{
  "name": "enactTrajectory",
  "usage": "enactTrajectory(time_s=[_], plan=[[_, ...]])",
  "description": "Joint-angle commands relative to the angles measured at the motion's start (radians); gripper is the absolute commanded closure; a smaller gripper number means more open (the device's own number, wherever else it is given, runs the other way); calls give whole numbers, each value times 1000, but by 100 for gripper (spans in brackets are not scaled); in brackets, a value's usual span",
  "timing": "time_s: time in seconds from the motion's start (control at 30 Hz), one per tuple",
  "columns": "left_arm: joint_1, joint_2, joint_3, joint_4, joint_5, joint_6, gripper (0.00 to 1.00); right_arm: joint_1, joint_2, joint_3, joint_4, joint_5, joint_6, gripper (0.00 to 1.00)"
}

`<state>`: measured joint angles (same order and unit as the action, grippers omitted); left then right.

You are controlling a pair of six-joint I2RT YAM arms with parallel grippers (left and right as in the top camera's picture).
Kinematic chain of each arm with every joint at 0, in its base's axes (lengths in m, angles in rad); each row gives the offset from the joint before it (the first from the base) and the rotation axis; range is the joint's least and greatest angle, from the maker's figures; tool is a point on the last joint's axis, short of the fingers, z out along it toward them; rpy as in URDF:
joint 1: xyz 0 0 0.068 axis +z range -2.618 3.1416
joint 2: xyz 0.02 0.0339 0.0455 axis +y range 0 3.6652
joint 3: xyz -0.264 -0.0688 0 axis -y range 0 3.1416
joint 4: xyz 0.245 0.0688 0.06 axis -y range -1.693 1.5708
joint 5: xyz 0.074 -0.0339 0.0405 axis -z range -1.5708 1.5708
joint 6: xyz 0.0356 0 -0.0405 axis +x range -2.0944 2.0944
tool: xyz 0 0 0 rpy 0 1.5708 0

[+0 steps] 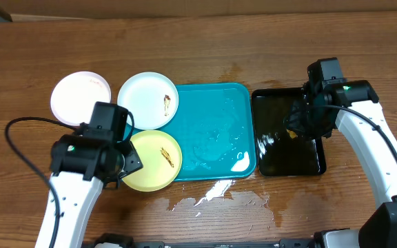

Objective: Clean dirty plates on tray and stack at the side
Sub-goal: 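Move the left gripper to the yellow plate rim and grip it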

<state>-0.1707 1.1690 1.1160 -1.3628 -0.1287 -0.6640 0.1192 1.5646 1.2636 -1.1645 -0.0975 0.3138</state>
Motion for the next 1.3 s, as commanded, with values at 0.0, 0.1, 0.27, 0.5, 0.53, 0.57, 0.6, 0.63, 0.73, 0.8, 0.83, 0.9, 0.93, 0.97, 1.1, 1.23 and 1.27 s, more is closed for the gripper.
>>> enactTrajectory(time_s=[0.0, 0.1, 0.27, 0.5, 0.53, 0.57, 0.6, 0.63, 0.73, 0.8, 0.83, 0.9, 0.93, 0.97, 1.1, 1.23, 1.27], plan=[[2, 42, -53, 45, -24, -44, 43, -1, -3, -1, 2, -1, 1, 96], [2, 84, -93, 115, -25, -47, 48, -1, -3, -1, 2, -1, 1, 96], [8, 145, -146, 217, -25, -47, 49, -1, -3, -1, 4, -2, 1, 96], [98, 226, -179, 284, -23, 8, 51, -1, -3, -1, 6, -1, 0, 96], [115, 232, -187, 292, -23, 16, 51, -1, -3, -1, 6, -1, 0, 96], [132, 237, -195, 300, -23, 24, 51, -1, -3, -1, 6, -1, 0, 96], [150, 240, -201, 307, -20, 31, 52, -1, -3, -1, 7, -1, 0, 96], [164, 243, -205, 315, -10, 42, 52, -1, -3, -1, 7, -1, 0, 96], [200, 245, -214, 341, 52, 93, 53, -1, -3, -1, 6, -1, 0, 95], [209, 245, -216, 343, 66, 105, 52, -1, -3, -1, 6, -1, 0, 95], [211, 245, -218, 344, 67, 104, 52, -1, -3, -1, 3, -1, 1, 95], [211, 246, -228, 353, 67, 104, 51, -1, -3, -1, -5, -1, 0, 95], [210, 246, -233, 358, 68, 104, 51, -1, -3, -1, -7, -1, 0, 95], [209, 247, -241, 365, 68, 104, 51, -1, -3, -1, -8, -1, 0, 95], [210, 248, -280, 404, 67, 103, 50, -1, -3, -1, -8, -1, -3, 95], [210, 249, -303, 436, 67, 103, 51, -1, -3, -1, -6, -1, -3, 95], [210, 249, -307, 443, 67, 103, 50, -1, -3, -1, -4, -1, -3, 95]])
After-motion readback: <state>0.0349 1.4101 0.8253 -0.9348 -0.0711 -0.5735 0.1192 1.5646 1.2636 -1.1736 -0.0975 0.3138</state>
